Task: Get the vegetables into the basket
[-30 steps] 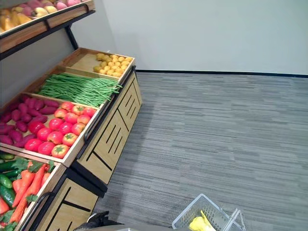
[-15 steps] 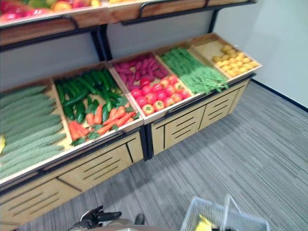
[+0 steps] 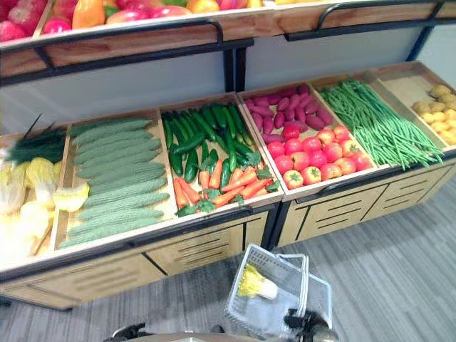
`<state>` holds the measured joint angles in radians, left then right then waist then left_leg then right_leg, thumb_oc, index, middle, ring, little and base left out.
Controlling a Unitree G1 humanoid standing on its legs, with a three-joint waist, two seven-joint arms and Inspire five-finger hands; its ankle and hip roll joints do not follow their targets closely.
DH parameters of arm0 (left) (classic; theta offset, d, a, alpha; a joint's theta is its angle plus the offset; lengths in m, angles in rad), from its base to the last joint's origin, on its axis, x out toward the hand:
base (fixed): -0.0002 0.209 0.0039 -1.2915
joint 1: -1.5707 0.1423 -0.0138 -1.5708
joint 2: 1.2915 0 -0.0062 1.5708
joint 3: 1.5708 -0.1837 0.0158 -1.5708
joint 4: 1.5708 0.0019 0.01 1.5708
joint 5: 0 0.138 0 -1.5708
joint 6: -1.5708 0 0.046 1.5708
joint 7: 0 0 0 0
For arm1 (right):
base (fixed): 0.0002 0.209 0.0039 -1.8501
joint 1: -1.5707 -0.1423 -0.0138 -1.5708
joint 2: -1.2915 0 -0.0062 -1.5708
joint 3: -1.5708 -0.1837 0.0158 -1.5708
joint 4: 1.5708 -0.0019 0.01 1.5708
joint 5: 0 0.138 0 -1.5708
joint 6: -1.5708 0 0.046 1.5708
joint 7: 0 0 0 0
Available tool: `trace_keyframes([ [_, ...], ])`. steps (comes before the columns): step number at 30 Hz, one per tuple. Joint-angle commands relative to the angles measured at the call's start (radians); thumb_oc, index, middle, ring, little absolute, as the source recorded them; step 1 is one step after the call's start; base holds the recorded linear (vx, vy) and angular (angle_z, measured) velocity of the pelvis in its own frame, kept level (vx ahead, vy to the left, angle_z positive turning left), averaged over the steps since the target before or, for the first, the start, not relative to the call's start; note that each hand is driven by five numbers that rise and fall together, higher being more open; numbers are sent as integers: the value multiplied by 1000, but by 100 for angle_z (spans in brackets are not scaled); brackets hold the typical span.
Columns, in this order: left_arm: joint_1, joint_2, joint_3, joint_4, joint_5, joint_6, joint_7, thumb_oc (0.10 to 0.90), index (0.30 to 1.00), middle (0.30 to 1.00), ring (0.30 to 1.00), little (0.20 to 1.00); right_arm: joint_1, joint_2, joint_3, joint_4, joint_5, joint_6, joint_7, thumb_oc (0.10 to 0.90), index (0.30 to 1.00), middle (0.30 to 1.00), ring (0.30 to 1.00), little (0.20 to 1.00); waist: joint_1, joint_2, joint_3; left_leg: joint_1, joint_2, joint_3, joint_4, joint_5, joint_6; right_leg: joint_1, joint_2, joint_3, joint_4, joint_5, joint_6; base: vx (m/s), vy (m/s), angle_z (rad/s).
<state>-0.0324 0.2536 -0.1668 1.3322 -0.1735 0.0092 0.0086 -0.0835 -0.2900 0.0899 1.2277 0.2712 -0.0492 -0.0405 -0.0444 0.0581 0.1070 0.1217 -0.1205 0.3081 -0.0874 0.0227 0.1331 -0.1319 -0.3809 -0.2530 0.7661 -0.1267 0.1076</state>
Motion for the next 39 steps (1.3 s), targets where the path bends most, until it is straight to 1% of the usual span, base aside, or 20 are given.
trace_keyframes([
  [1,-7,21,15,-10,13,-20,12,900,1000,1000,1000,1000,45,-21,-4,80,10,34,3,400,300,300,300,300,-17,8,38,-10,102,-95,20,-22,-123,34,211,93,-231,55,-40,215,-81,68],
  [2,-24,20,3,-13,19,-23,15,900,1000,1000,1000,1000,43,-20,-5,105,20,39,0,400,300,300,300,300,-18,6,30,-7,101,-114,18,-26,-131,33,245,133,-363,40,-31,187,-106,73],
  [3,-32,18,-3,-11,17,-25,15,900,1000,1000,1000,1000,46,-17,-3,115,22,40,-2,400,300,300,300,300,-22,-1,29,3,97,-123,13,-33,-136,41,257,141,-474,51,-19,186,-106,61],
  [4,-32,18,-3,-11,17,-25,15,900,1000,1000,1000,1000,45,-17,-3,116,22,40,-2,400,300,300,300,300,-21,2,28,1,100,-123,13,-32,-137,43,260,141,-482,57,-20,161,-136,25],
  [5,-41,23,-11,-4,34,-16,19,900,1000,1000,1000,1000,67,-12,-2,139,24,46,-8,400,300,300,300,300,-39,-19,16,5,86,-141,6,-38,-144,50,311,210,-625,87,0,174,-151,15],
  [6,-46,12,-26,-13,37,-23,12,900,1000,1000,1000,1000,77,-4,-9,147,42,49,0,400,300,300,300,300,-41,-31,-3,-7,83,-167,13,-36,-146,86,338,268,-669,93,1,176,-150,34],
  [7,-46,12,-26,-13,37,-23,12,900,1000,1000,1000,1000,77,-4,-9,147,42,49,0,400,300,300,300,300,-41,-31,-2,-5,84,-167,13,-36,-146,89,338,268,-672,94,1,152,-149,91],
  [8,-40,-4,-25,-23,31,-26,18,900,1000,1000,1000,1000,83,3,0,147,40,47,0,400,300,300,300,300,-30,-38,-16,-2,88,-158,13,-40,-150,123,336,242,-729,117,-1,79,-83,84],
  [10,-35,-9,-22,-25,29,-26,18,900,1000,1000,1000,1000,86,5,5,152,32,48,3,400,300,300,300,300,-26,-39,-16,1,91,-153,13,-38,-152,134,338,238,-742,123,0,75,-87,21],
  [12,-23,-13,-24,-25,31,-23,15,900,1000,1000,1000,1000,98,8,7,155,30,51,5,400,300,300,300,300,-19,-44,-22,15,99,-155,7,-33,-158,168,343,231,-774,124,-8,84,-101,-12],
  [15,-11,-18,-20,-10,42,-18,20,900,1000,1000,1000,1000,105,12,-1,154,47,50,6,400,300,300,300,300,-20,-52,-31,24,108,-162,0,-31,-168,201,350,218,-803,122,-16,53,-99,5],
  [20,-2,-20,-17,-5,43,-17,21,900,1000,1000,1000,1000,111,-9,-15,147,61,41,4,400,300,300,300,300,-18,-60,-36,23,118,-168,0,-29,-180,221,359,207,-827,119,-23,6,-78,1],
  [25,0,-7,-12,-1,45,-14,18,900,1000,1000,1000,1000,113,-84,-49,163,47,46,-2,400,300,300,300,300,-17,-69,-35,29,126,-171,0,-27,-187,227,364,196,-816,108,-30,-7,-63,1],
  [26,0,2,-9,1,47,-14,16,900,1000,1000,1000,1000,119,-130,-89,177,53,48,-5,400,300,300,300,300,-18,-72,-35,29,129,-169,0,-26,-190,226,364,191,-814,106,-31,-17,-47,2],
  [27,0,1,-9,1,47,-14,16,900,1000,1000,1000,1000,119,-131,-89,177,53,48,-5,400,300,300,300,300,-18,-72,-35,29,129,-169,0,-26,-190,226,364,191,-814,106,-31,-11,-50,2],
  [30,-3,14,-6,5,51,-13,11,900,1000,1000,1000,1000,130,-205,-158,216,60,56,-6,400,300,300,300,300,-20,-77,-37,28,133,-170,0,-27,-193,226,365,187,-810,105,-30,-5,-23,1],
  [31,-3,14,-7,5,51,-13,11,900,1000,1000,1000,1000,130,-206,-158,216,60,56,-6,400,300,300,300,300,-20,-77,-37,28,133,-170,0,-27,-193,226,365,187,-810,105,-30,0,0,0],
  [32,-1,12,-12,5,50,-13,2,900,1000,1000,1000,1000,140,-244,-192,249,48,62,-7,400,300,300,300,300,-21,-78,-38,29,135,-170,0,-27,-194,225,365,184,-810,104,-30,0,0,0],
  [35,-2,6,-8,2,35,-17,-2,900,1000,1000,1000,1000,149,-252,-214,270,52,64,-8,400,300,300,300,300,-19,-78,-39,31,135,-173,0,-29,-194,231,366,180,-814,104,-30,0,0,0],
  [39,-8,7,-3,-23,0,-28,-3,900,1000,1000,1000,1000,148,-247,-213,276,56,61,-6,400,300,300,300,300,-18,-78,-41,33,137,-174,0,-31,-195,236,366,177,-817,103,-30,0,0,0],
])
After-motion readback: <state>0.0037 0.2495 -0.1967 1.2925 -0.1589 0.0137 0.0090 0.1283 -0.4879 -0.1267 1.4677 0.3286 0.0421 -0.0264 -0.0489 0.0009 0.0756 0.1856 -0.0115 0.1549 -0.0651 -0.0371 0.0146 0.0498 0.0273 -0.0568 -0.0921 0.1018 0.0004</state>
